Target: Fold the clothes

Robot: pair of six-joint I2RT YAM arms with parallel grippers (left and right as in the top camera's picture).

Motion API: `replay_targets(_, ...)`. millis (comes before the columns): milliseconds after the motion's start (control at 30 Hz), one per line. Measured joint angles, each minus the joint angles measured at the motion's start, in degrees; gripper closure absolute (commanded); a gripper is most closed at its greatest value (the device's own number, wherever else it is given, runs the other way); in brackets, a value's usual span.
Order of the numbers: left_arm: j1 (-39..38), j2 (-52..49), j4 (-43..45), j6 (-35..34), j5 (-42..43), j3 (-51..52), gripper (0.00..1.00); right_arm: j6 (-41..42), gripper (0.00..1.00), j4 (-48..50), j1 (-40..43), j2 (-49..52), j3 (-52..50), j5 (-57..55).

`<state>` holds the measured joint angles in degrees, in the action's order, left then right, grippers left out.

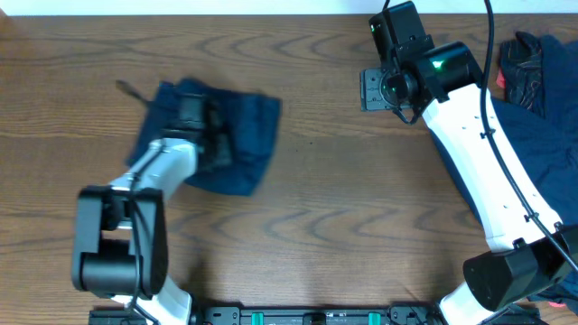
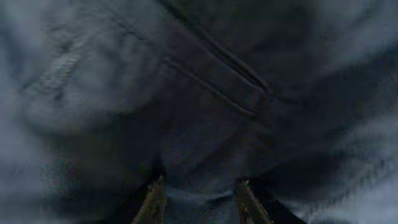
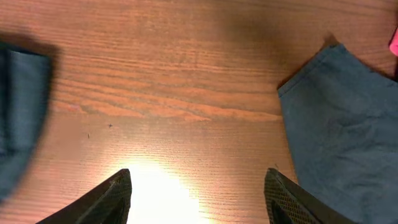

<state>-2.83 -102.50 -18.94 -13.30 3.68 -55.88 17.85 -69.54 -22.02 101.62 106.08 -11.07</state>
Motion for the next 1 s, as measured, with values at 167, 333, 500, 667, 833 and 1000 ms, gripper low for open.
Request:
replay_targets(167,10.3,-0.7,4.6,1.8,-3.7,0.2,0.60,0.0,0.34,-1.0,0.0,0.0,0.0,0.0)
replay_targets(333,17.4,-1.2,7.7,2.8,-5.7,0.5,0.59,0.0,0.34,-1.4,0.0,0.0,0.0,0.0)
replay_targets(500,18.9,-1.0,6.4,6.3,-6.4,0.2,0.21,0.7,0.31,-0.7,0.1,0.0,0.0,0.2)
replay_targets(667,17.5,3.2,-1.2,8.1,-4.9,-1.9,0.04,1.3,0.22,3.2,1.9,0.0,0.0,3.0)
replay_targets(833,12.7,14.5,-10.4,8.9,-2.6,-5.1,0.02,0.5,0.18,8.9,6.9,0.0,0.0,7.8)
replay_targets(1000,7.8,27.6,-25.1,9.0,-1.3,-6.5,0.02,-1.0,0.18,7.3,13.5,-0.1,0.0,12.6)
